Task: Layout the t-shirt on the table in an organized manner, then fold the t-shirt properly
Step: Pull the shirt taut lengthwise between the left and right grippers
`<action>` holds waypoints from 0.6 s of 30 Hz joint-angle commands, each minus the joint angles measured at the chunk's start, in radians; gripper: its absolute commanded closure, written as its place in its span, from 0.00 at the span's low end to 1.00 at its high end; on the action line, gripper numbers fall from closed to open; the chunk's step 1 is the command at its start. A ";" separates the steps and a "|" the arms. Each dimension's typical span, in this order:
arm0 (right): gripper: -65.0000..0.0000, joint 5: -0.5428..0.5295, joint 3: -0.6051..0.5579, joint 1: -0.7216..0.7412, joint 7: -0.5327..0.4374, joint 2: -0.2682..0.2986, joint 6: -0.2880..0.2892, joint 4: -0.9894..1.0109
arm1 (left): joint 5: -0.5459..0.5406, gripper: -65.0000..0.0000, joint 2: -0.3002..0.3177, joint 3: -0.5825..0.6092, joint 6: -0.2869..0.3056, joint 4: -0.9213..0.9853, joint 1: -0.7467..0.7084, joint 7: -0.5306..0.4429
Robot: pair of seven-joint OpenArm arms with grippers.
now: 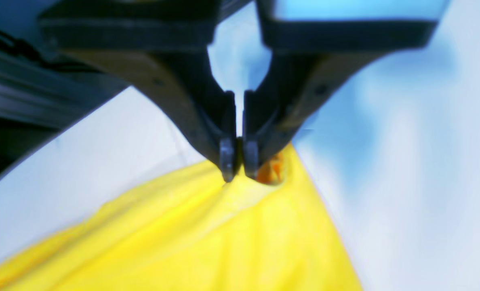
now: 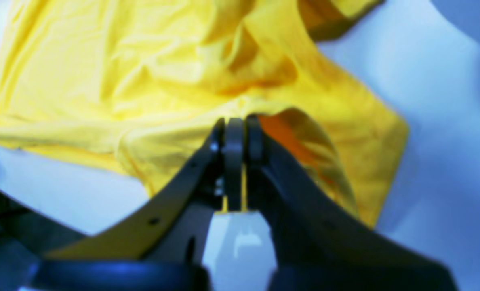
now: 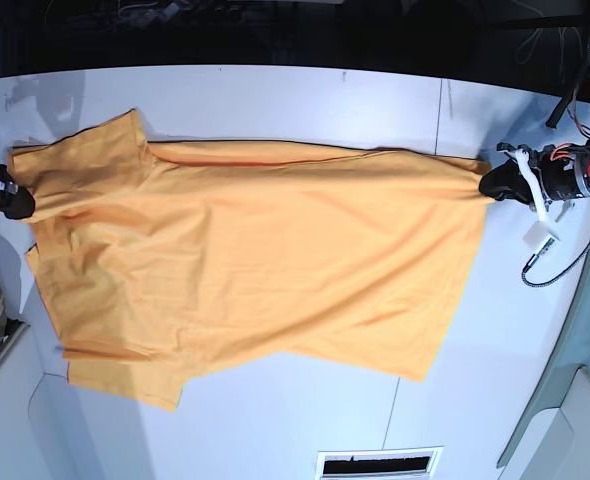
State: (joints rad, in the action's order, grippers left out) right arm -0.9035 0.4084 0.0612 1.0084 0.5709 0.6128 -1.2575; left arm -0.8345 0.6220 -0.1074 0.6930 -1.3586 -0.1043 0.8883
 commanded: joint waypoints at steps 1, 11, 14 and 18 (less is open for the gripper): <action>1.00 0.000 -0.019 0.037 -0.044 0.025 0.000 0.008 | -0.010 1.00 0.023 -0.010 0.005 0.007 0.029 -0.033; 1.00 0.155 -0.148 0.149 -0.192 0.004 -0.014 0.128 | 0.058 1.00 -0.019 -0.009 0.005 0.204 0.158 -0.115; 1.00 0.177 -0.148 0.148 -0.198 -0.019 -0.015 0.132 | 0.058 0.85 -0.043 -0.009 0.005 0.232 0.183 -0.122; 0.62 0.209 -0.148 0.146 -0.198 -0.049 -0.022 0.132 | 0.058 0.51 -0.054 -0.009 0.005 0.233 0.188 -0.193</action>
State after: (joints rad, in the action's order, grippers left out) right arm -0.6830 0.2539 0.1909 0.8303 0.4999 0.5903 -1.1141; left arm -0.7601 0.5480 -0.1078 0.6922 -1.1126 0.0666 0.7094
